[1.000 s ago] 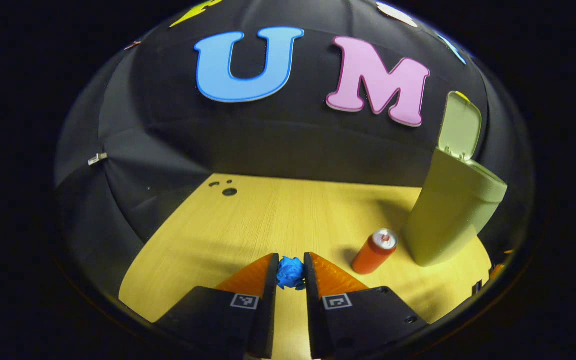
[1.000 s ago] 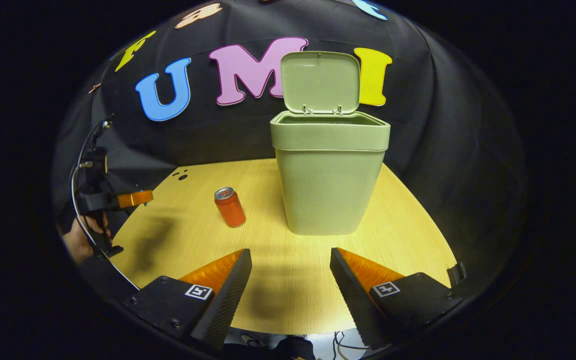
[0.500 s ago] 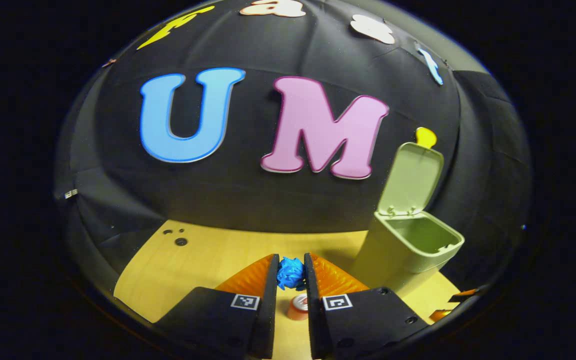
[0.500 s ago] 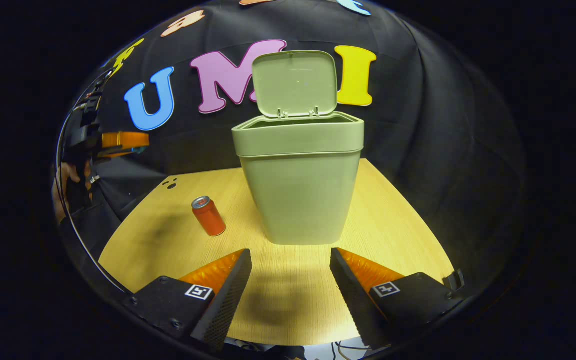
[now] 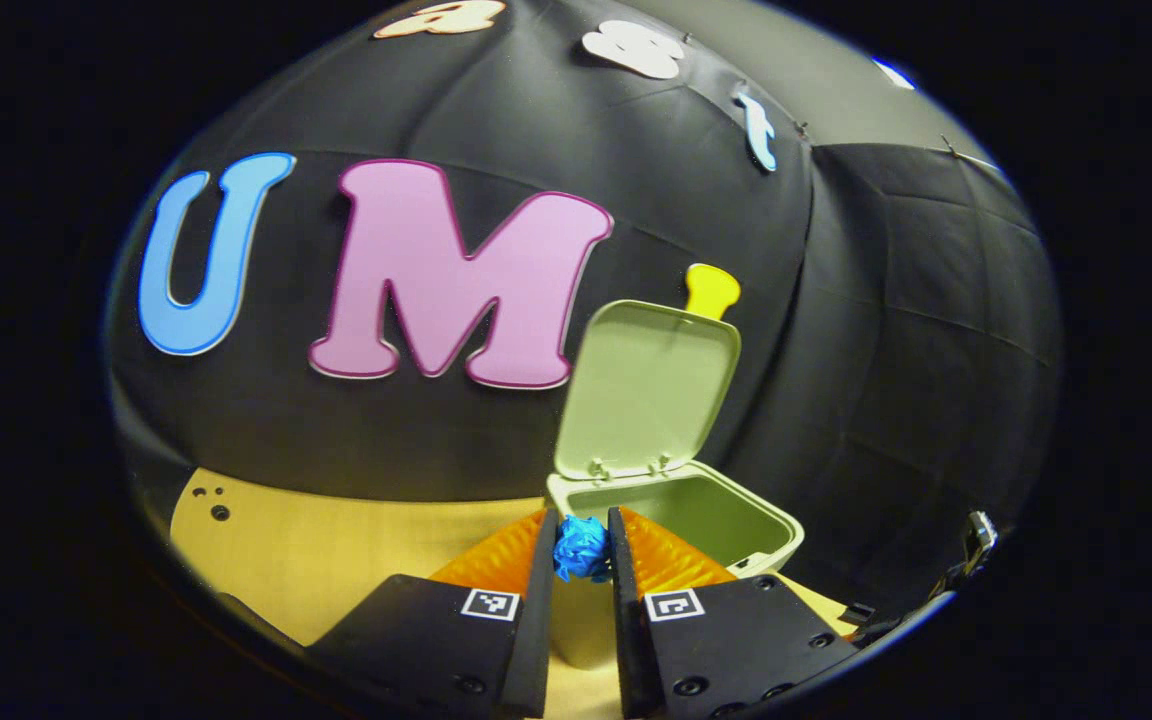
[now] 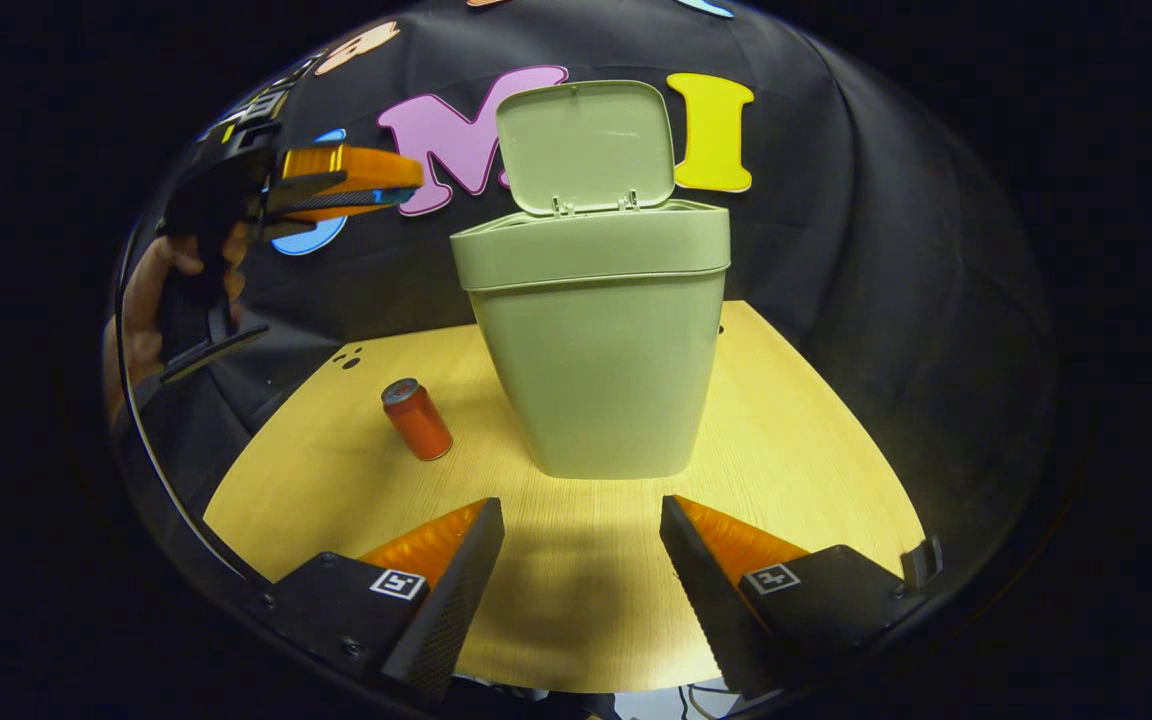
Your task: Press the lid of the desktop garbage bin to open it, pick up the crumpled paper on the desktop and throw it into the bin, then pick up the pop can on the desktop and drop it into the bin, and finally close the garbage bin lid.
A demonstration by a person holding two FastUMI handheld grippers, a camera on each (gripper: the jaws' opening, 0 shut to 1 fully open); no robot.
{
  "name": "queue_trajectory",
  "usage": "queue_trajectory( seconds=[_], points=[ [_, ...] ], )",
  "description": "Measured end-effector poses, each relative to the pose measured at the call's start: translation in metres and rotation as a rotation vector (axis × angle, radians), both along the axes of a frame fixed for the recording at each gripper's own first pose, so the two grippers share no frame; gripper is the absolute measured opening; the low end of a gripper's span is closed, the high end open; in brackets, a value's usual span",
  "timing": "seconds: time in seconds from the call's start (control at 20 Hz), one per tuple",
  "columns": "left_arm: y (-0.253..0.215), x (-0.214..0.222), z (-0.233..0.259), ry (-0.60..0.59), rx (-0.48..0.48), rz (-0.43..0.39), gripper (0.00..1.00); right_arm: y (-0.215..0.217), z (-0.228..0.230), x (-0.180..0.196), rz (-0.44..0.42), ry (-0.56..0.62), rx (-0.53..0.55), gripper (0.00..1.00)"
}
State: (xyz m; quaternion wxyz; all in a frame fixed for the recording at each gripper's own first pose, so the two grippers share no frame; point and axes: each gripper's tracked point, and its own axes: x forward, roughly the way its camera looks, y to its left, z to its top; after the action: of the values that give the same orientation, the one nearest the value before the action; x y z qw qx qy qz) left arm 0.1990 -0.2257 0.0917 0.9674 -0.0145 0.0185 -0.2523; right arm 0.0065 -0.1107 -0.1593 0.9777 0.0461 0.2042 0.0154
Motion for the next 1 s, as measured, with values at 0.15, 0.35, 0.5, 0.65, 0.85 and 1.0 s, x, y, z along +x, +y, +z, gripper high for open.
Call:
queue_trajectory(
  seconds=[0.15,0.35,0.5,0.65,0.85,1.0],
  points=[
    [-0.031,0.007,-0.007,0.021,0.015,-0.057,0.32,-0.008,-0.003,0.004,-0.016,0.008,0.012,0.99],
    [-0.050,0.014,-0.022,0.051,0.034,-0.099,0.32,-0.025,-0.007,0.003,-0.043,0.018,0.014,0.99],
    [-0.057,0.020,-0.031,0.074,0.042,-0.104,0.34,-0.034,-0.010,0.003,-0.063,0.029,0.020,0.99],
    [-0.063,0.022,-0.039,0.103,0.041,-0.109,0.34,-0.039,-0.012,0.005,-0.071,0.031,0.019,0.99],
    [-0.061,0.024,-0.039,0.101,0.037,-0.088,0.71,-0.041,-0.016,0.007,-0.063,0.046,0.003,0.99],
    [-0.045,0.021,-0.025,0.058,0.002,-0.050,0.96,-0.036,-0.014,0.011,-0.048,0.042,0.006,0.99]
  ],
)
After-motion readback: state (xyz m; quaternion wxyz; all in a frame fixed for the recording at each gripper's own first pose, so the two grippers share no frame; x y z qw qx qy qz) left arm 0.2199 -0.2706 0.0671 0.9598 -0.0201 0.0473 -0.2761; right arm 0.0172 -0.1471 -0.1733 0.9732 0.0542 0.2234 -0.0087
